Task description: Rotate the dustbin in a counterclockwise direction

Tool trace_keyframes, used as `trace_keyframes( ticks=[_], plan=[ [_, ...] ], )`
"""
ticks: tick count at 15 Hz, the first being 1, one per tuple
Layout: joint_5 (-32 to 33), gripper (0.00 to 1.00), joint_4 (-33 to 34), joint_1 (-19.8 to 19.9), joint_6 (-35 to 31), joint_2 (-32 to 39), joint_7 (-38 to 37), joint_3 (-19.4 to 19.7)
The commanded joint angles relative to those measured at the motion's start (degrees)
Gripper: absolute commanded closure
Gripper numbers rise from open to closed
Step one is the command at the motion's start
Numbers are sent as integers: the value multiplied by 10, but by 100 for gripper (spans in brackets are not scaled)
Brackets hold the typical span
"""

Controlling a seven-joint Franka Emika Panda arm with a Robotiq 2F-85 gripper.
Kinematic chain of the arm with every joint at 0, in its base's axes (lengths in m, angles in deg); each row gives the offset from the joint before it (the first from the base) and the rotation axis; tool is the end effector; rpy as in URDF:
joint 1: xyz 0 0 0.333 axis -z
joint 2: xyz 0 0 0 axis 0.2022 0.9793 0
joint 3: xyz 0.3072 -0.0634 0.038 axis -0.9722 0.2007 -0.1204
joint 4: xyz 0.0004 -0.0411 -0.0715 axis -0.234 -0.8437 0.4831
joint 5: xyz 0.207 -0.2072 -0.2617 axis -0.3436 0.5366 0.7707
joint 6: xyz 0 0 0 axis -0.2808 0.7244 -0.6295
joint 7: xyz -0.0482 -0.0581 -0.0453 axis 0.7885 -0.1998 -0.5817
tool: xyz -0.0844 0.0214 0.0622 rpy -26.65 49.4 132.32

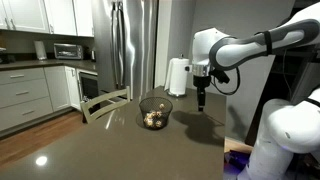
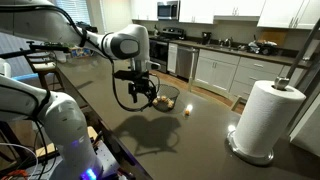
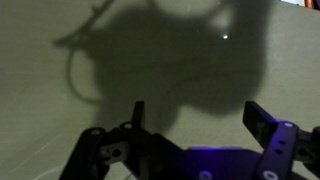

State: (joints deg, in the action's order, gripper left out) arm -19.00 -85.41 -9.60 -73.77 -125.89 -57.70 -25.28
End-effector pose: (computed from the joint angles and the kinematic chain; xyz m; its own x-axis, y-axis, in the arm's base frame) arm 0.3105 -0.0480 0.4397 0.9672 0.2271 -0.1141 0.2418 -0.9605 0.1374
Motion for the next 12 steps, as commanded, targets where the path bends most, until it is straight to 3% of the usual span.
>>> trace_keyframes(
  ticks=[1,12],
  plan=[
    [3,0,1,-5,2,0,-3,4],
    [-2,0,-1,-9,-4,6,-8,1]
  ],
)
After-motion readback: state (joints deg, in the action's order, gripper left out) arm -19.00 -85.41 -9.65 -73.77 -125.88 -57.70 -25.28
